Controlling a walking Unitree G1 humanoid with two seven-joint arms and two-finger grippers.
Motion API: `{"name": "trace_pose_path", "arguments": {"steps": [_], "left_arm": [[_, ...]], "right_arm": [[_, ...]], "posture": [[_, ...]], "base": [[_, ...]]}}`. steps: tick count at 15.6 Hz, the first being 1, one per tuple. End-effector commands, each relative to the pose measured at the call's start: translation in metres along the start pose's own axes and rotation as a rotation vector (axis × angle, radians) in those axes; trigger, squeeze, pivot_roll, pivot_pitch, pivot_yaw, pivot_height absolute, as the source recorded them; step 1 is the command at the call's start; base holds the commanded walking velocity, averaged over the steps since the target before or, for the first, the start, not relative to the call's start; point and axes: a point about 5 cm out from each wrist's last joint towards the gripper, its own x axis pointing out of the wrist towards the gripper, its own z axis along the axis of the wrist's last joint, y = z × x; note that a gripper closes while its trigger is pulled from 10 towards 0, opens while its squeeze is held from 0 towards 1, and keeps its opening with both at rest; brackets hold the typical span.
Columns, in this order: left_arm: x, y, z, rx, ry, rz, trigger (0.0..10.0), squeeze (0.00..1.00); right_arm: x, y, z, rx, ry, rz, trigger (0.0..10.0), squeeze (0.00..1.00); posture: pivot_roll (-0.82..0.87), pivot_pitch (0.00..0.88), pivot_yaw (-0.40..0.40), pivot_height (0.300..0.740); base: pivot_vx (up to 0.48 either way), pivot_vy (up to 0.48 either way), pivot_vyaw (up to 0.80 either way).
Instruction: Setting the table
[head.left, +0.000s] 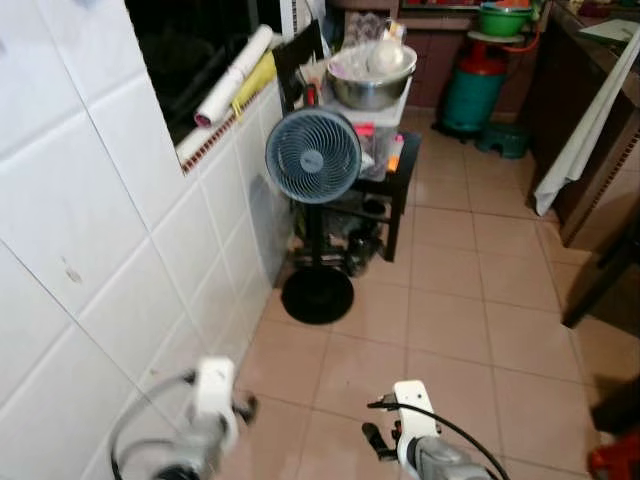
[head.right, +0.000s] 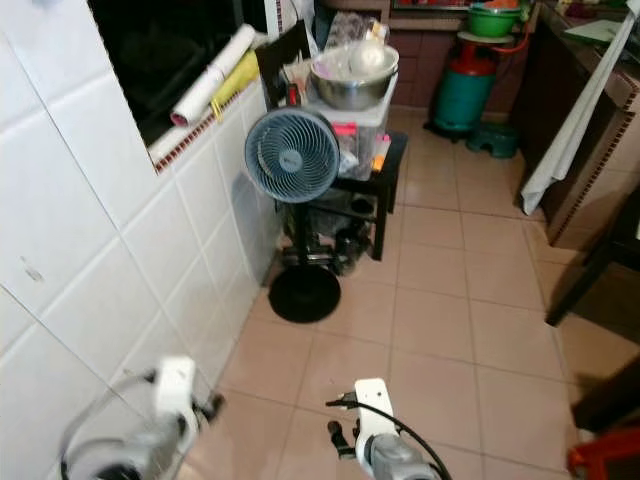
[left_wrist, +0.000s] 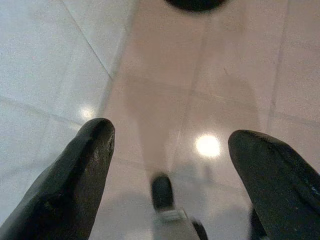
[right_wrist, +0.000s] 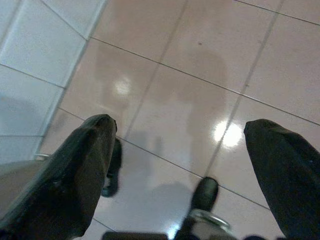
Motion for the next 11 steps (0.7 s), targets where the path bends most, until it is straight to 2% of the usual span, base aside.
{"name": "trace_pose_path", "arguments": {"steps": [1, 5, 6, 7, 8, 9, 10, 11], "left_arm": [[-0.001, 0.010, 0.004, 0.011, -0.008, 0.024, 10.0, 0.00], [0.000, 0.006, 0.004, -0.007, -0.018, 0.011, 10.0, 0.00], [0.001, -0.006, 0.005, -0.002, -0.022, -0.059, 10.0, 0.00], [0.001, -0.012, 0.007, -0.015, -0.033, -0.101, 10.0, 0.00], [0.001, -0.017, 0.011, -0.027, -0.057, -0.143, 10.0, 0.00], [0.001, -0.020, 0.022, 0.001, -0.106, -0.186, 10.0, 0.00], [0.000, -0.020, 0.036, 0.043, -0.183, -0.230, 10.0, 0.00], [-0.001, -0.018, 0.043, 0.069, -0.216, -0.253, 10.0, 0.00]], "right_arm": [[-0.001, -0.001, -0.006, -0.007, 0.021, 0.007, 10.0, 0.00], [-0.002, -0.005, -0.013, -0.043, 0.038, 0.002, 10.0, 0.00], [-0.005, -0.016, -0.012, -0.052, 0.008, -0.042, 10.0, 0.00], [-0.006, -0.023, -0.007, -0.028, -0.019, -0.062, 10.0, 0.00], [-0.007, -0.030, 0.001, -0.013, -0.050, -0.083, 10.0, 0.00], [-0.008, -0.039, 0.017, -0.004, -0.128, -0.102, 10.0, 0.00], [-0.012, -0.046, 0.040, 0.025, -0.261, -0.087, 10.0, 0.00], [-0.013, -0.048, 0.050, 0.032, -0.312, -0.059, 10.0, 0.00]], "posture": [[0.04, 0.000, 0.049, 0.740], [0.04, 0.000, 0.050, 0.740], [0.00, 0.000, 0.055, 0.740], [-0.02, 0.000, 0.052, 0.740], [-0.03, 0.000, 0.046, 0.740], [-0.04, 0.000, 0.039, 0.740], [-0.04, 0.000, 0.046, 0.740], [-0.05, 0.000, 0.052, 0.740]], "base": [[0.000, 0.000, 0.00], [0.000, 0.000, 0.00], [0.000, 0.000, 0.00], [0.000, 0.000, 0.00], [0.000, 0.000, 0.00], [0.000, 0.000, 0.00], [0.000, 0.000, 0.00], [0.000, 0.000, 0.00]]}}
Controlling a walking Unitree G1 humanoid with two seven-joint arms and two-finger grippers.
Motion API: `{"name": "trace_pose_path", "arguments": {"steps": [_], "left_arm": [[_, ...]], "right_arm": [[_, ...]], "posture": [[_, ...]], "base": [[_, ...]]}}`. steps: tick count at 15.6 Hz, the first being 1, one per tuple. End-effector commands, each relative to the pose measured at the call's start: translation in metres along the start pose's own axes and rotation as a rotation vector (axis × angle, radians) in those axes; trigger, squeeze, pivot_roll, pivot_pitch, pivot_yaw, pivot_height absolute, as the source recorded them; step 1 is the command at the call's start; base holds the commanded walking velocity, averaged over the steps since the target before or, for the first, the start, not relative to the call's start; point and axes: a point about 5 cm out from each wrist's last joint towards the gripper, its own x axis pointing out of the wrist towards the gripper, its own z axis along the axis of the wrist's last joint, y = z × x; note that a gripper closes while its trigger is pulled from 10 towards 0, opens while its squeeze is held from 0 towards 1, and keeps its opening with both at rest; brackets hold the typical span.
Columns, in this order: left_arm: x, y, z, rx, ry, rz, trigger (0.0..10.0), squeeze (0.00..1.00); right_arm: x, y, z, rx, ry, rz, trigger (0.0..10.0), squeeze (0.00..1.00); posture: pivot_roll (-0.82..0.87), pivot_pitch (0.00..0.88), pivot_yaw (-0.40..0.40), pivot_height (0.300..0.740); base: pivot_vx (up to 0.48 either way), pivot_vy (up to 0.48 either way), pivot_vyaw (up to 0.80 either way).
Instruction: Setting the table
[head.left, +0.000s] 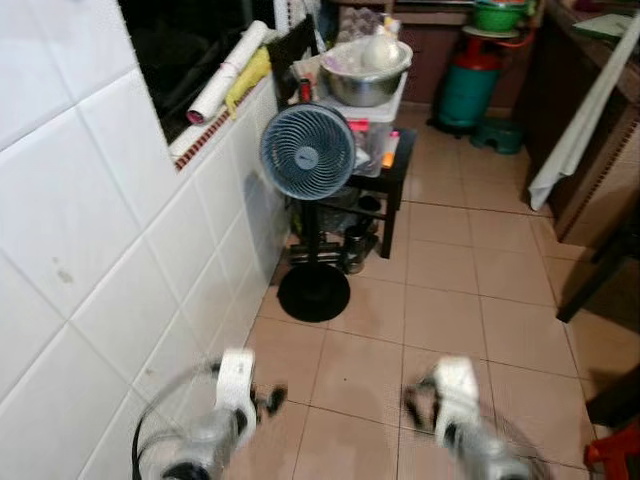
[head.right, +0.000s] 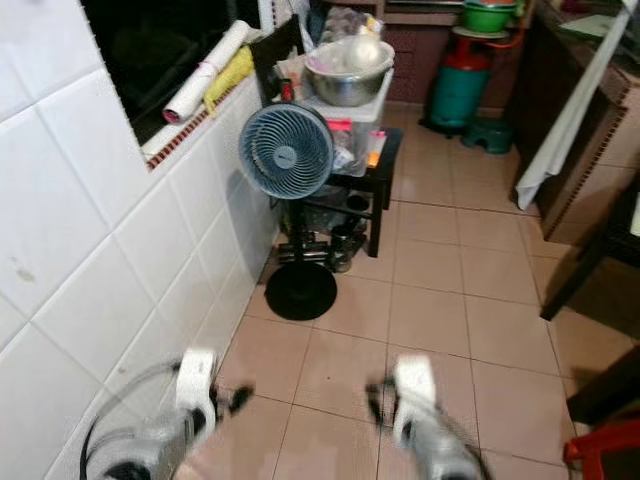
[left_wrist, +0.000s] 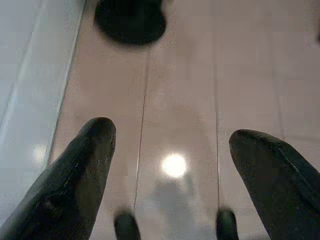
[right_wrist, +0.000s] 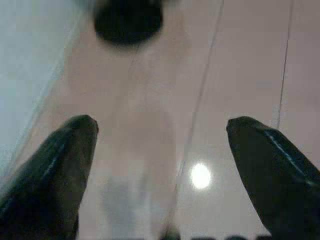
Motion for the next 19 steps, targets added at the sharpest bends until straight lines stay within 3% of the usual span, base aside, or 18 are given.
{"name": "trace_pose_path", "arguments": {"steps": [1, 2, 4, 6, 7, 8, 10, 12, 14, 19], "left_arm": [[-0.002, 0.009, 0.014, 0.075, -0.063, -0.021, 10.0, 0.00], [-0.006, 0.015, 0.021, 0.126, -0.112, -0.018, 10.0, 0.00], [-0.015, 0.022, 0.032, 0.081, -0.229, 0.001, 10.0, 0.00], [-0.038, 0.022, 0.039, 0.122, -0.436, 0.075, 10.0, 0.00], [-0.041, 0.022, 0.039, 0.134, -0.454, 0.079, 10.0, 0.00], [-0.055, 0.016, 0.029, 0.168, -0.521, 0.134, 10.0, 0.00], [-0.065, 0.027, 0.016, 0.108, -0.500, 0.254, 10.0, 0.00], [-0.070, 0.030, 0.015, 0.130, -0.510, 0.253, 10.0, 0.00], [-0.074, 0.029, 0.018, 0.135, -0.527, 0.244, 10.0, 0.00], [-0.074, 0.014, 0.029, 0.091, -0.539, 0.163, 10.0, 0.00]], "right_arm": [[0.003, 0.003, 0.020, 0.014, -0.095, 0.040, 10.0, 0.00], [0.004, 0.004, 0.027, 0.039, -0.124, 0.066, 10.0, 0.00], [0.000, 0.008, 0.036, 0.044, -0.196, 0.162, 10.0, 0.00], [-0.016, 0.012, 0.040, -0.014, -0.301, 0.215, 10.0, 0.00], [-0.018, 0.013, 0.041, -0.025, -0.311, 0.214, 10.0, 0.00], [-0.033, 0.009, 0.044, -0.082, -0.365, 0.213, 10.0, 0.00], [-0.039, 0.003, 0.040, -0.081, -0.371, 0.172, 10.0, 0.00], [-0.045, 0.001, 0.041, -0.028, -0.392, 0.175, 10.0, 0.00], [-0.050, -0.001, 0.036, -0.048, -0.365, 0.140, 10.0, 0.00], [-0.058, 0.018, 0.042, -0.014, -0.388, 0.176, 10.0, 0.00]], "posture": [[-0.05, 0.000, 0.057, 0.740], [-0.04, 0.000, 0.065, 0.740], [-0.03, 0.000, 0.075, 0.740], [-0.01, 0.000, 0.050, 0.740], [-0.01, 0.000, 0.050, 0.740], [0.03, 0.000, 0.036, 0.740], [0.03, 0.000, 0.030, 0.740], [0.05, 0.000, 0.018, 0.740], [0.05, 0.000, 0.018, 0.740], [0.06, 0.000, 0.028, 0.740]], "base": [[0.000, 0.000, 0.00], [0.000, 0.000, 0.00], [0.000, 0.000, 0.00], [0.000, 0.000, 0.00], [0.000, 0.000, 0.00], [0.000, 0.000, 0.00], [0.000, 0.000, 0.00], [0.000, 0.000, 0.00], [0.000, 0.000, 0.00], [0.000, 0.000, -0.16]]}}
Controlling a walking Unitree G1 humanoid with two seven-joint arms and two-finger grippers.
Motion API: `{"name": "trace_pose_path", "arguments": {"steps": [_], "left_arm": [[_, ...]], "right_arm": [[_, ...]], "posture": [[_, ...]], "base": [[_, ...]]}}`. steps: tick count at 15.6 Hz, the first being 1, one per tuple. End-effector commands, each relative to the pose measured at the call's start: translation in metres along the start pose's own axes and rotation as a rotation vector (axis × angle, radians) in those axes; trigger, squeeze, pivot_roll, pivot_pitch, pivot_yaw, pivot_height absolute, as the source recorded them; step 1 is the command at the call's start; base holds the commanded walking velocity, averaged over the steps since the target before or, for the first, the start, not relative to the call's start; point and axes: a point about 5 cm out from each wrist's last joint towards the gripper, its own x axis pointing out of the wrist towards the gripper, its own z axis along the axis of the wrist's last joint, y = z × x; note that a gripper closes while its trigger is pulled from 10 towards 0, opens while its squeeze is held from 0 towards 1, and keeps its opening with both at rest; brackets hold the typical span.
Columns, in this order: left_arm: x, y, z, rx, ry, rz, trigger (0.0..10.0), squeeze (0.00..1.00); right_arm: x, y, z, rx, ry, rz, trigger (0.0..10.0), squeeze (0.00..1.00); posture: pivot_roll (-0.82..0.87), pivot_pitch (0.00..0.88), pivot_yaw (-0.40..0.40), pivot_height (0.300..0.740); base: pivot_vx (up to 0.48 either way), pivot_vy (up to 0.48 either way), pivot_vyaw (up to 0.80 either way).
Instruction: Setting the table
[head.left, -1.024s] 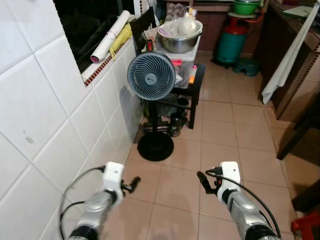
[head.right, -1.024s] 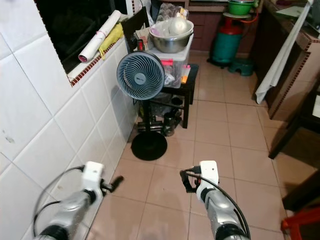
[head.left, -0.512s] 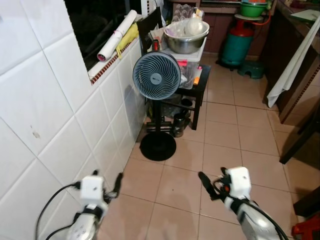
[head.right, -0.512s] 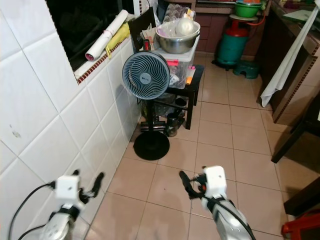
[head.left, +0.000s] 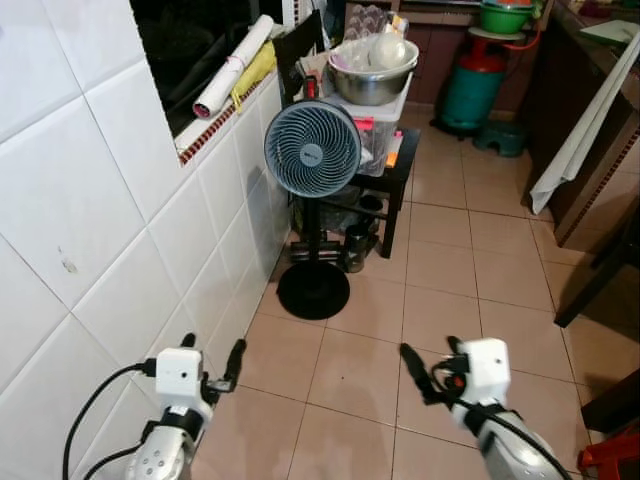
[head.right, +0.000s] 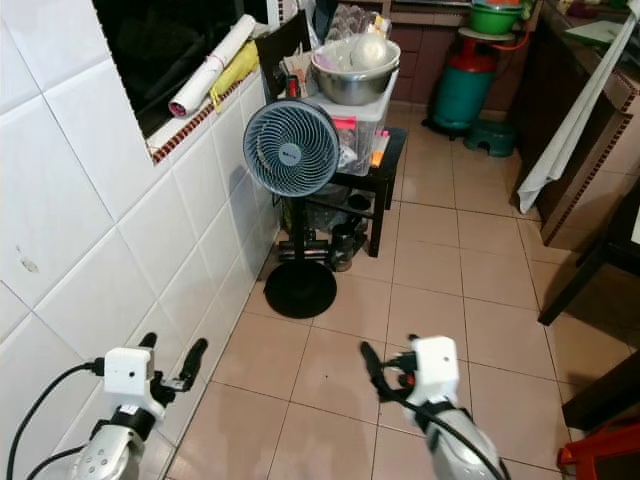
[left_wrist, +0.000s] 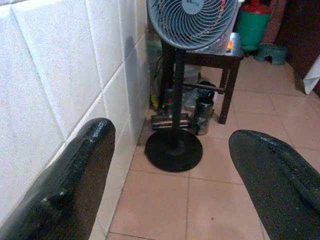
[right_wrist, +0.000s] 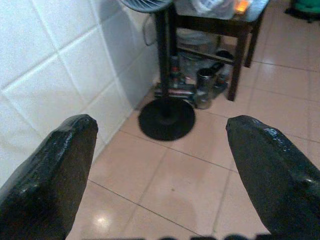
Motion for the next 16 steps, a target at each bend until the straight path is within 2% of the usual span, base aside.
{"name": "trace_pose_path", "arguments": {"steps": [1, 2, 3, 5, 7, 12, 16], "left_arm": [[0.002, -0.002, 0.005, -0.013, -0.006, -0.009, 10.0, 0.00], [0.004, -0.004, 0.008, -0.010, -0.006, -0.024, 10.0, 0.00], [0.005, -0.005, 0.009, -0.019, -0.004, -0.028, 10.0, 0.00], [0.009, -0.005, 0.011, -0.003, 0.009, -0.044, 10.0, 0.00], [0.013, 0.000, 0.011, -0.025, 0.021, 0.007, 10.0, 0.00], [0.015, -0.001, 0.015, -0.045, 0.014, 0.008, 10.0, 0.00], [0.016, 0.004, 0.016, -0.042, 0.018, 0.015, 10.0, 0.00]], "right_arm": [[-0.002, 0.002, 0.000, 0.015, 0.009, -0.011, 10.0, 0.00], [-0.005, 0.003, -0.001, -0.012, 0.015, -0.032, 10.0, 0.00], [-0.007, 0.004, -0.002, 0.020, 0.018, -0.051, 10.0, 0.00], [-0.007, 0.005, 0.000, 0.025, 0.011, -0.056, 10.0, 0.00], [-0.007, 0.005, 0.001, 0.025, 0.013, -0.063, 10.0, 0.00], [-0.015, 0.000, 0.005, 0.015, 0.020, -0.089, 10.0, 0.00], [-0.013, 0.000, 0.008, 0.014, 0.012, -0.090, 10.0, 0.00]], "posture": [[0.05, 0.000, 0.032, 0.740], [0.05, 0.000, 0.039, 0.740], [0.04, 0.000, 0.044, 0.740], [0.03, 0.000, 0.047, 0.740], [0.02, 0.000, 0.048, 0.740], [0.02, 0.000, 0.032, 0.740], [0.03, 0.000, 0.033, 0.740]], "base": [[0.000, 0.000, -0.80], [0.000, 0.000, -0.77], [0.000, 0.000, -0.79], [0.000, 0.000, -0.79], [0.000, 0.000, -0.80], [0.000, 0.000, -0.80], [0.000, 0.000, -0.80]]}}
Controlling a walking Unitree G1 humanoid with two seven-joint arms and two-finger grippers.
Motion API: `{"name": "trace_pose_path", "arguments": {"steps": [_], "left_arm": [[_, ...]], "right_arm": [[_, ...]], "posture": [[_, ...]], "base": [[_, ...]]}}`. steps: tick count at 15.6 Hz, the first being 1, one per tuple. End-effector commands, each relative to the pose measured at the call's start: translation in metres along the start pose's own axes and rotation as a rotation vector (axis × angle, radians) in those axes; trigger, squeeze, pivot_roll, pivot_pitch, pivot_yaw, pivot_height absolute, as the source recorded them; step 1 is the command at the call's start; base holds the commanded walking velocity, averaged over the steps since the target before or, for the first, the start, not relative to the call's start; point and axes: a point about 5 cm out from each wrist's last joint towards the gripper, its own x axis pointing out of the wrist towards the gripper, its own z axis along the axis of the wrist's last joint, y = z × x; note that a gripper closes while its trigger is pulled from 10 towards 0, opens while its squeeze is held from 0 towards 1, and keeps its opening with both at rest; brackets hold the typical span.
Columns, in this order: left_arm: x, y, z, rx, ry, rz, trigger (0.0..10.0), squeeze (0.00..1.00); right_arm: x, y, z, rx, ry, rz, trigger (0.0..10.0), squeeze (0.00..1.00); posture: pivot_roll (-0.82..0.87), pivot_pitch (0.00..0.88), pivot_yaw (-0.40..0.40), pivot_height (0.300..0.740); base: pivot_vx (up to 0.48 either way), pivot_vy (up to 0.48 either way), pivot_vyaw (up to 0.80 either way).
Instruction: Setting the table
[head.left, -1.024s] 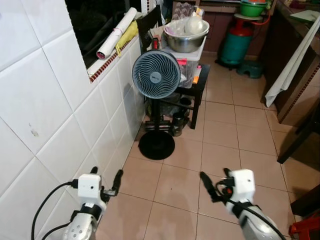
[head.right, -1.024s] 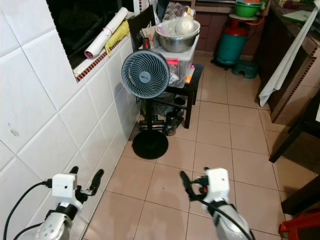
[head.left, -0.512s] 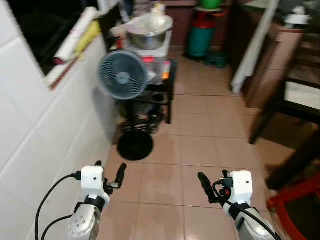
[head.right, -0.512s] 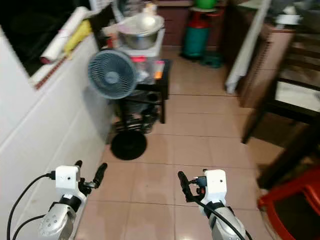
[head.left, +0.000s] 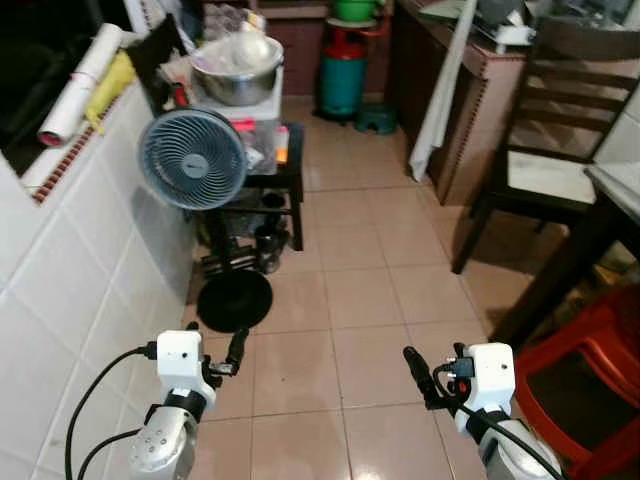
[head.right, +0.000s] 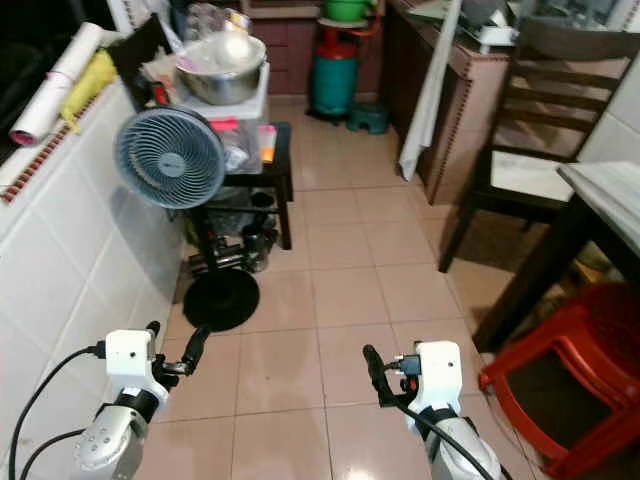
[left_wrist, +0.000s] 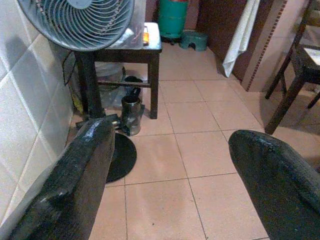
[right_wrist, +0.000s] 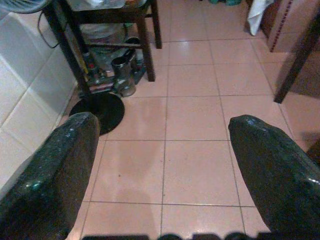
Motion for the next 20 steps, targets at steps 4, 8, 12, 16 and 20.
{"name": "trace_pose_path", "arguments": {"steps": [4, 8, 12, 16, 20], "left_arm": [[0.004, 0.002, 0.008, -0.007, -0.015, -0.024, 10.0, 0.00], [0.010, -0.004, 0.010, -0.032, -0.017, -0.077, 10.0, 0.00], [0.017, -0.009, 0.011, -0.038, -0.022, -0.101, 10.0, 0.00], [0.012, -0.010, 0.006, -0.042, -0.008, -0.113, 10.0, 0.00], [0.013, -0.010, 0.004, -0.036, 0.002, -0.120, 10.0, 0.00]], "right_arm": [[-0.001, 0.002, 0.009, -0.001, -0.031, -0.018, 10.0, 0.00], [-0.002, 0.001, 0.007, -0.007, -0.029, -0.038, 10.0, 0.00], [0.002, 0.000, 0.010, -0.014, -0.037, -0.040, 10.0, 0.00], [0.002, 0.003, 0.008, -0.013, -0.029, -0.039, 10.0, 0.00], [0.003, 0.003, 0.009, -0.008, -0.030, -0.040, 10.0, 0.00]], "posture": [[0.02, 0.000, 0.044, 0.740], [0.00, 0.000, 0.062, 0.740], [-0.01, 0.000, 0.063, 0.740], [-0.01, 0.000, 0.060, 0.740], [-0.01, 0.000, 0.065, 0.740]], "base": [[0.000, 0.000, -0.40], [0.203, 0.000, -0.80], [0.345, 0.000, -0.80], [0.372, 0.000, -0.80], [0.381, 0.000, -0.80]]}}
